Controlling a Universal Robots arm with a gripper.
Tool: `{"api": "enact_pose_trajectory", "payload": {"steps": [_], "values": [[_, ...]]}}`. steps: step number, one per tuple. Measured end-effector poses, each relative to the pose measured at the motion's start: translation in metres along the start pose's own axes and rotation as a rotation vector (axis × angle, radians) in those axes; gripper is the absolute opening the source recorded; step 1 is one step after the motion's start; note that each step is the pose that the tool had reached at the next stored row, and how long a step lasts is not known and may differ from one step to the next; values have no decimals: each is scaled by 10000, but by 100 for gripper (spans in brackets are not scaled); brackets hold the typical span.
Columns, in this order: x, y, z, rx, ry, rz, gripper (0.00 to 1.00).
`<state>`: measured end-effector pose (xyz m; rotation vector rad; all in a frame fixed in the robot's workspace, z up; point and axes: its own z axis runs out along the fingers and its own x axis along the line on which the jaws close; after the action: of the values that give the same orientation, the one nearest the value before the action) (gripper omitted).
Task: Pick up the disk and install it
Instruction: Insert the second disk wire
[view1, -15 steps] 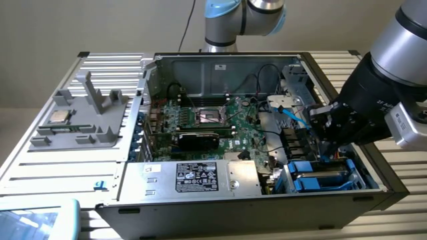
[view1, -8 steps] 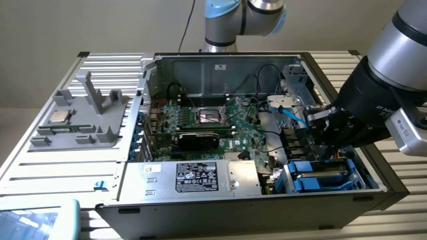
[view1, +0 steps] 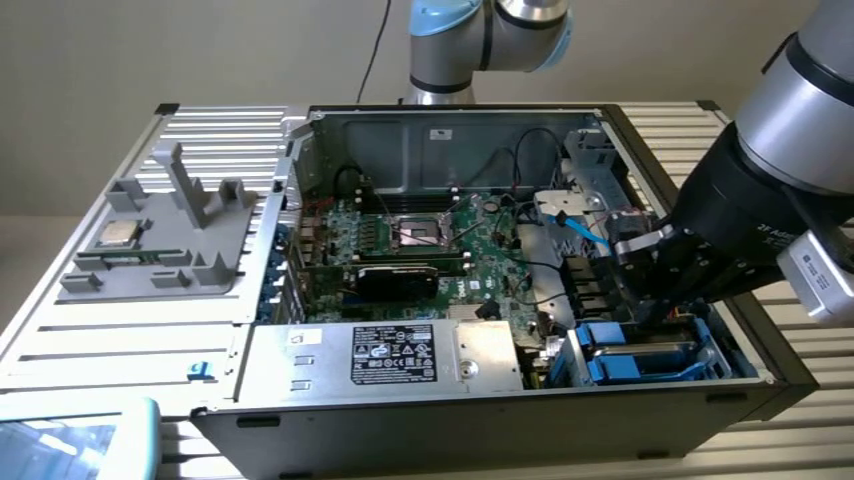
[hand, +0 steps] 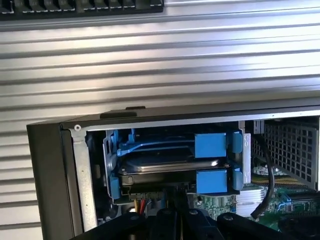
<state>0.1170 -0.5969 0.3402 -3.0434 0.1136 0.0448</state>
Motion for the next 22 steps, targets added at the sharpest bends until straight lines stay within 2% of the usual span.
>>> {"api": "enact_pose_trajectory", "payload": {"steps": [4, 7, 10, 15, 19, 22], "values": [[3, 1, -2, -2, -12, -132, 11], [62, -12, -128, -1, -23, -131, 11], [145, -8, -141, -7, -73, -127, 11], [225, 1, -72, -9, -134, -128, 11], [228, 12, -13, -18, -241, -178, 11], [230, 19, 28, -31, -275, -249, 11]]}}
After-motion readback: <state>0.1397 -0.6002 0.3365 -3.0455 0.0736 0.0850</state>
